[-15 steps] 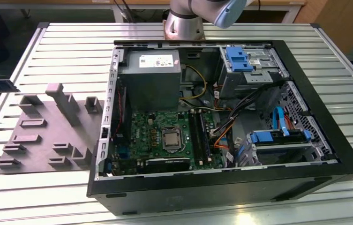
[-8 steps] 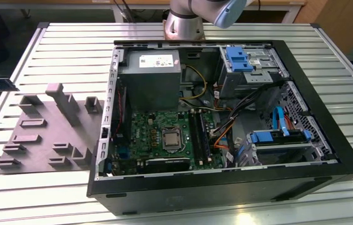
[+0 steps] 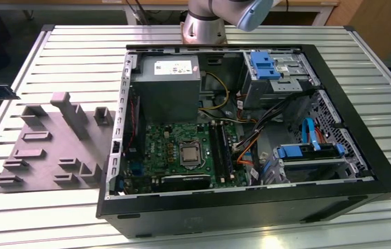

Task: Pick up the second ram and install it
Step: 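Pick up the second ram and move it above second insertion slot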

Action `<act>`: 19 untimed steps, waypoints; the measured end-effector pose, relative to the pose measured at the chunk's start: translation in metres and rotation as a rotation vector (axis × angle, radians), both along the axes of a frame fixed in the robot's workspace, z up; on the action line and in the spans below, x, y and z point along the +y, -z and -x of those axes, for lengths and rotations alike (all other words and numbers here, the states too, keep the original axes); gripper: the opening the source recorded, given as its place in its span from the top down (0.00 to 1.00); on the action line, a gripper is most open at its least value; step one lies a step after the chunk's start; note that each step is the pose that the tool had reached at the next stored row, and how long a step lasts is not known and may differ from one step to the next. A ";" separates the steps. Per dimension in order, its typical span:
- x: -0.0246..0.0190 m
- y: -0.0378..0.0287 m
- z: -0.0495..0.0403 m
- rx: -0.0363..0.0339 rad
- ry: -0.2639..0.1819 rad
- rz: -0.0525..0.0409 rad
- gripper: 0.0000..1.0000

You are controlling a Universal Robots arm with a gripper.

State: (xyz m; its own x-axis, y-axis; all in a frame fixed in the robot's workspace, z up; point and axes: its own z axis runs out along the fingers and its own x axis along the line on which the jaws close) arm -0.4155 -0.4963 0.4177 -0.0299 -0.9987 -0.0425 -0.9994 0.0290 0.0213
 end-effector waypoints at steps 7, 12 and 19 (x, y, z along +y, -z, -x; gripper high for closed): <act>0.0001 -0.0003 -0.0004 0.0003 0.000 0.0002 0.89; 0.0000 -0.0002 -0.0039 0.0001 0.000 0.0001 0.89; 0.0000 -0.0002 -0.0100 0.0002 0.000 0.0001 0.89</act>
